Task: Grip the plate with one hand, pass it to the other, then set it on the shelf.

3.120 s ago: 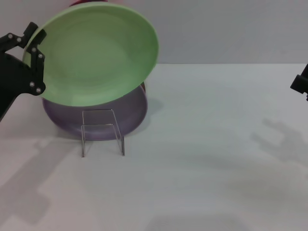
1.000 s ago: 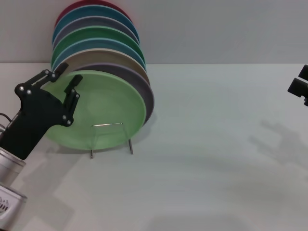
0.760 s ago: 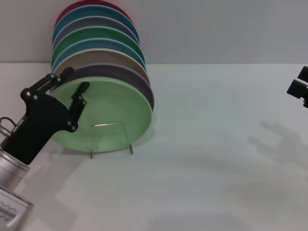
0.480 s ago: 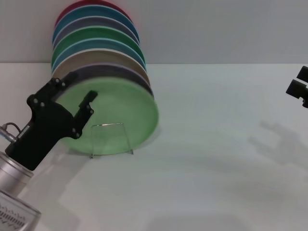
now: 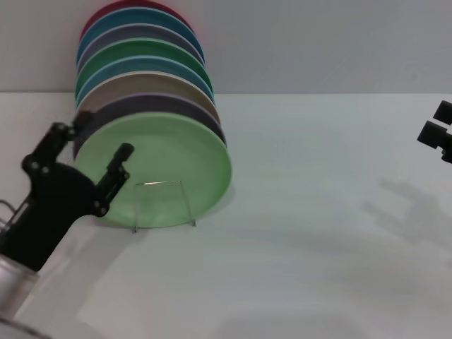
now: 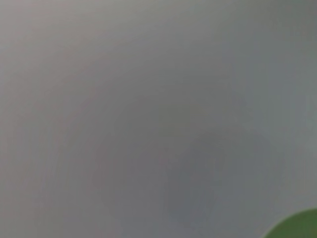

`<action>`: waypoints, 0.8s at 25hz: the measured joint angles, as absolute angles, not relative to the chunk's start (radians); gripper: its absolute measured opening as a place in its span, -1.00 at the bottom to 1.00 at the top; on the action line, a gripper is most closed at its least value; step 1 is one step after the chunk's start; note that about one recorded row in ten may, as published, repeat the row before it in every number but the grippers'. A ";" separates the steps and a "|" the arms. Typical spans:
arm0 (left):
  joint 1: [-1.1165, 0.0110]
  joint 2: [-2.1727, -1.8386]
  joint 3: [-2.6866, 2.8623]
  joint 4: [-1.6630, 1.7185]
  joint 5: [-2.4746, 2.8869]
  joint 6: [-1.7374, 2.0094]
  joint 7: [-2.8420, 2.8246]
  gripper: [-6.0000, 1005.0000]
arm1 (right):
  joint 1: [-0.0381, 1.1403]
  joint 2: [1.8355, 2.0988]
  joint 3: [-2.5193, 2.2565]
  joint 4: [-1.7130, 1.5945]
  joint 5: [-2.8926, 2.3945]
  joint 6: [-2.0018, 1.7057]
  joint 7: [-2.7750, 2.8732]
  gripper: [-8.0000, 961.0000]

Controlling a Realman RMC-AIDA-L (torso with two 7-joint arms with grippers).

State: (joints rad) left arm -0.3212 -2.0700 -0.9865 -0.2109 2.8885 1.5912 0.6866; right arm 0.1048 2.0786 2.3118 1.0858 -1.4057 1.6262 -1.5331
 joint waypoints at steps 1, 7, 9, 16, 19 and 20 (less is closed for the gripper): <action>-0.289 -2.069 -0.993 -0.235 2.888 1.607 0.682 0.32 | 0.101 2.079 2.315 1.081 -1.406 1.626 -1.565 0.58; -0.229 -2.069 -1.015 -0.247 2.882 1.686 0.618 0.33 | 0.094 2.086 2.312 1.038 -1.402 1.617 -1.693 0.58; -0.213 -2.069 -1.049 -0.244 2.875 1.719 0.508 0.33 | 0.096 2.087 2.319 0.997 -1.382 1.609 -1.750 0.58; -0.190 -2.076 -1.270 -0.214 2.870 1.737 0.060 0.60 | 0.067 2.090 2.332 0.702 -1.124 1.603 -2.185 0.58; -0.190 -2.078 -1.297 -0.208 2.866 1.725 0.029 0.60 | 0.067 2.092 2.329 0.652 -1.078 1.605 -2.248 0.58; -0.190 -2.078 -1.304 -0.207 2.862 1.720 0.019 0.60 | 0.067 2.092 2.329 0.627 -1.054 1.606 -2.274 0.58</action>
